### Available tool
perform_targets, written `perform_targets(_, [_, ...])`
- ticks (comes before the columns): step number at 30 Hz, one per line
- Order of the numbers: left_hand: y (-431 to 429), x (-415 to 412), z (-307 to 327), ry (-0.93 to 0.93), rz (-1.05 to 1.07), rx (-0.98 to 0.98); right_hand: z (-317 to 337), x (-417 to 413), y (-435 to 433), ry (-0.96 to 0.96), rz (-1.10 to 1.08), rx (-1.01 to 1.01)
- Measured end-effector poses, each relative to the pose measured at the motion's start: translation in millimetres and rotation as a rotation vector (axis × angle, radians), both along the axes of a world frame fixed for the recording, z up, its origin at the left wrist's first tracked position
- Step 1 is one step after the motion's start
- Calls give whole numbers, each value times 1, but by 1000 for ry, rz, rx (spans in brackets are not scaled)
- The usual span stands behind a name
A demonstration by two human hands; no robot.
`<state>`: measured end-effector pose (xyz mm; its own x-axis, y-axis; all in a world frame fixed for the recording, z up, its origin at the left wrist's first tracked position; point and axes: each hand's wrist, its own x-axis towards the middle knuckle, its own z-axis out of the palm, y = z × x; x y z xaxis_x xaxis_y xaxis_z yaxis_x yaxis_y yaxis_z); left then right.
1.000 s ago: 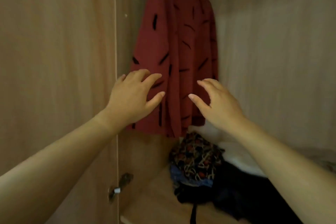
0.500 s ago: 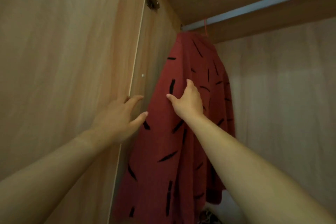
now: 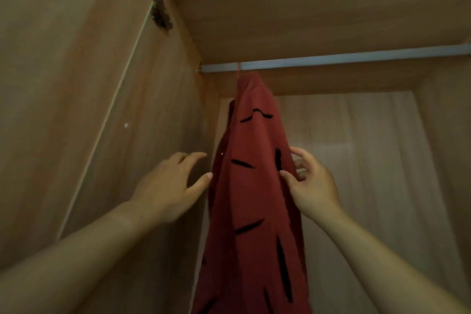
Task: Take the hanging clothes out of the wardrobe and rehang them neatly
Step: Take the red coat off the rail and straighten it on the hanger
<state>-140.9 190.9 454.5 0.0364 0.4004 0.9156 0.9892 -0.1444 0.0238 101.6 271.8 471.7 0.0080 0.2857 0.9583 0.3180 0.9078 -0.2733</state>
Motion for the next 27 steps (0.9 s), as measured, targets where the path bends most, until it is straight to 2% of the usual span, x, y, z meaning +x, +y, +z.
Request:
perform_targets(4, [35,30,21,-1,-172,111,16,43,13,50,28,-90])
perform_targets(7, [57,50,39,10,-229,174,53,55,6,65,57,-105])
perform_targets(9, [71,59,49,16,-255,206,82,45,0,13,15,-45])
perform_targets(14, [110,61,65,22,-225,219,113,7,24,-163,-322,114])
perform_targets(20, [145,40,83,18,-177,225,120,15,69,-184,-407,245])
perform_targets(23, [162,31,97,0,-158,231,143,5,71,-198,-433,329])
perform_targets(27, [182,24,109,-24,-233,223,178,-17,72,-219,-504,394])
